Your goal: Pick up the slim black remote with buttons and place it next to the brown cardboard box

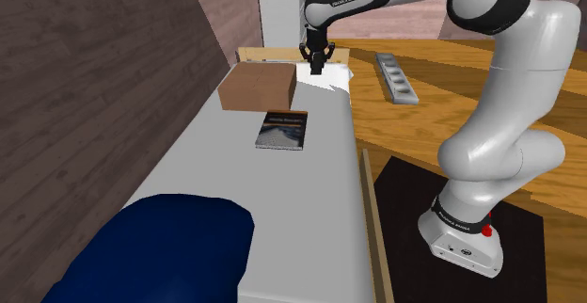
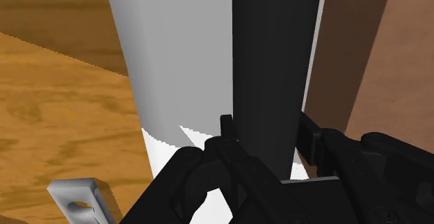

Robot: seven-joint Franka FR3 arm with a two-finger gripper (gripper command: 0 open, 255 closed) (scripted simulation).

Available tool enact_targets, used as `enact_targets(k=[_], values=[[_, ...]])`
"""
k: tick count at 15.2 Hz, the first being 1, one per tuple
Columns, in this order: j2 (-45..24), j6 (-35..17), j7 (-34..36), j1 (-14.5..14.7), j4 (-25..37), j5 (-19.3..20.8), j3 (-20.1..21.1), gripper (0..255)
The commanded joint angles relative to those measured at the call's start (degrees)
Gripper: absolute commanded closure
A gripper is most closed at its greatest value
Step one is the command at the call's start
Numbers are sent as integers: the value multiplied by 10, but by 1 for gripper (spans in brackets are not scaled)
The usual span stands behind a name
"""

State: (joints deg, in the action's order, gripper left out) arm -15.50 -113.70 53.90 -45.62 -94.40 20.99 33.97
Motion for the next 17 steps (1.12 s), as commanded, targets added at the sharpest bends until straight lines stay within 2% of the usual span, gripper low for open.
enact_targets(k=[1,8,17], values=[[-45,18,-12,5,59,20,-10,255],[-198,92,-68,42,289,65,-45,255],[-200,27,-50,29,221,72,-48,255]])
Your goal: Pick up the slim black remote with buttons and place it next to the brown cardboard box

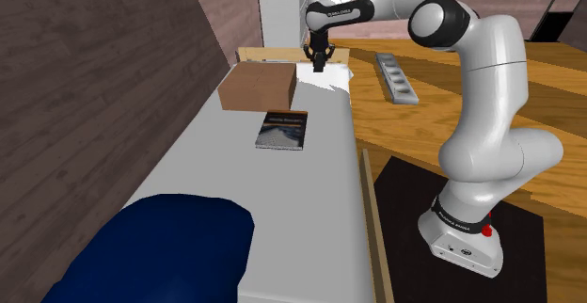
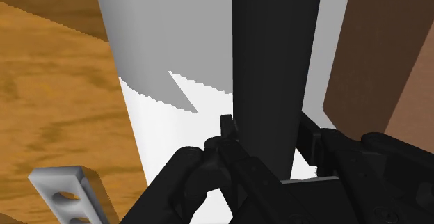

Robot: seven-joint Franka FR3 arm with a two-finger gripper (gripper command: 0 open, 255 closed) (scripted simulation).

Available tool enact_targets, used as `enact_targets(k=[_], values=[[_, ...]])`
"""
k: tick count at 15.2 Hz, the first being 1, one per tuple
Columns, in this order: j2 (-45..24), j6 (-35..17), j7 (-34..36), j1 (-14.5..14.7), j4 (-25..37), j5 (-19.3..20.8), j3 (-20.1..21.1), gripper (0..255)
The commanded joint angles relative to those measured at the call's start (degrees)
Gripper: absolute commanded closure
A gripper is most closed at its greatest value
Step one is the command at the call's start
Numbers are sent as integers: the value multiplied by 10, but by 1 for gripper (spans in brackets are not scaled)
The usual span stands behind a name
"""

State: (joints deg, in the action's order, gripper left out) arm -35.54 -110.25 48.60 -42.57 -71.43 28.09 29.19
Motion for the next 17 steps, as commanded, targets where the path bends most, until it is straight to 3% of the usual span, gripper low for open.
enact_targets(k=[1,17], values=[[0,-15,5,-2,-15,2,-1,255],[-33,-111,38,-5,-86,29,-17,255]])
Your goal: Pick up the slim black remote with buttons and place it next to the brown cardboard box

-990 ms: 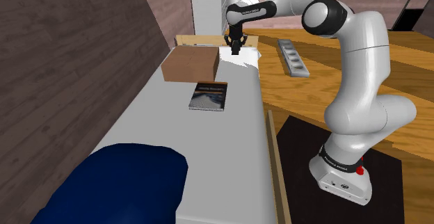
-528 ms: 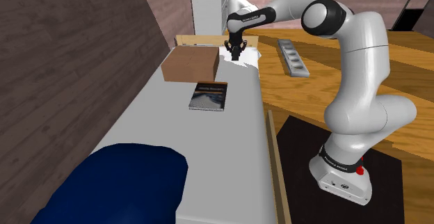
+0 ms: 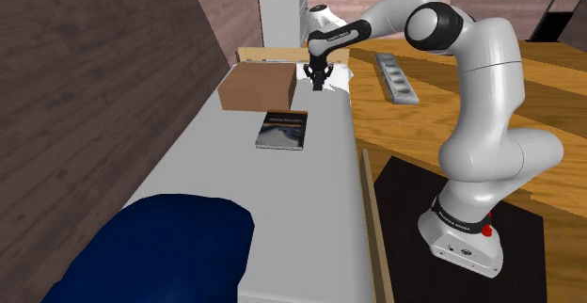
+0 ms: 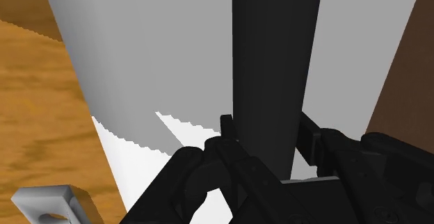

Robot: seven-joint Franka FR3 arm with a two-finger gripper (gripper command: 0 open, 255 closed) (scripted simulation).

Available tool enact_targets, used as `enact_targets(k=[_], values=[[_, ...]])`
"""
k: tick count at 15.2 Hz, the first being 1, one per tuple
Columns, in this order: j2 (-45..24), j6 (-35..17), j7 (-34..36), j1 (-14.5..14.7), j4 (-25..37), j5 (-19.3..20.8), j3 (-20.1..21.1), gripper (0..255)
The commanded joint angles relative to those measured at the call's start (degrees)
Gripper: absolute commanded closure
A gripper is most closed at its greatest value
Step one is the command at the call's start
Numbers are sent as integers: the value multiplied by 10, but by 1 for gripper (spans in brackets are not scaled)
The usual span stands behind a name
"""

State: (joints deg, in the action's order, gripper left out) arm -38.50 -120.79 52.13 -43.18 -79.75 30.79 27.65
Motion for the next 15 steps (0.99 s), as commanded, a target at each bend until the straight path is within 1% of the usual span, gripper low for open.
enact_targets(k=[1,5,13,14,15], values=[[-6,-11,5,1,-6,4,-3,255],[-21,-37,15,3,-17,15,-10,255],[-21,-37,15,3,-17,15,-10,255],[-21,-37,15,3,-17,15,-10,0],[-21,-37,15,3,-18,15,-10,0]])
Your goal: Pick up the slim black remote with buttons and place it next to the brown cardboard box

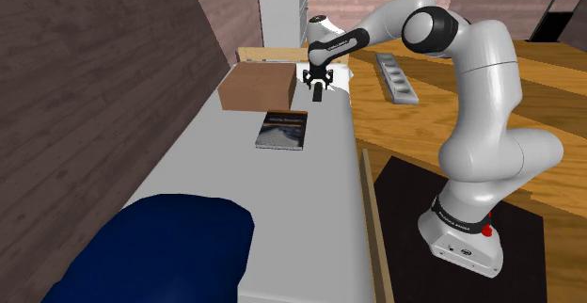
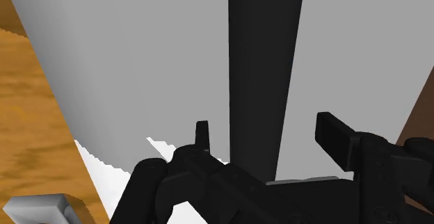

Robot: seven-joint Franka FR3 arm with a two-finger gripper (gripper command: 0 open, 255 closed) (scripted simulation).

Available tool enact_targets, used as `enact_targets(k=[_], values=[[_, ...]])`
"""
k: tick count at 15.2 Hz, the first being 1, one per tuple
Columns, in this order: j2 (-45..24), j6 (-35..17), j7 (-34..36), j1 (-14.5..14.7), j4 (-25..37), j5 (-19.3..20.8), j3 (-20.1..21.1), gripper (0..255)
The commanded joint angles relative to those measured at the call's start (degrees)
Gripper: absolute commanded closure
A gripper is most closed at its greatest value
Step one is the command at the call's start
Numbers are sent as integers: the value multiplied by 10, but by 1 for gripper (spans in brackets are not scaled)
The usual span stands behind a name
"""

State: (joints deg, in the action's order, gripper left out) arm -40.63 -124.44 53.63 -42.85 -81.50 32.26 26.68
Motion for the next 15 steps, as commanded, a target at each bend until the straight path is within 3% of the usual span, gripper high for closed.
enact_targets(k=[1,4,8,15], values=[[0,0,0,0,0,0,0,0],[0,0,0,0,0,0,0,0],[44,41,-10,-5,-1,-20,16,0],[44,41,-10,-5,-1,-20,16,0]])
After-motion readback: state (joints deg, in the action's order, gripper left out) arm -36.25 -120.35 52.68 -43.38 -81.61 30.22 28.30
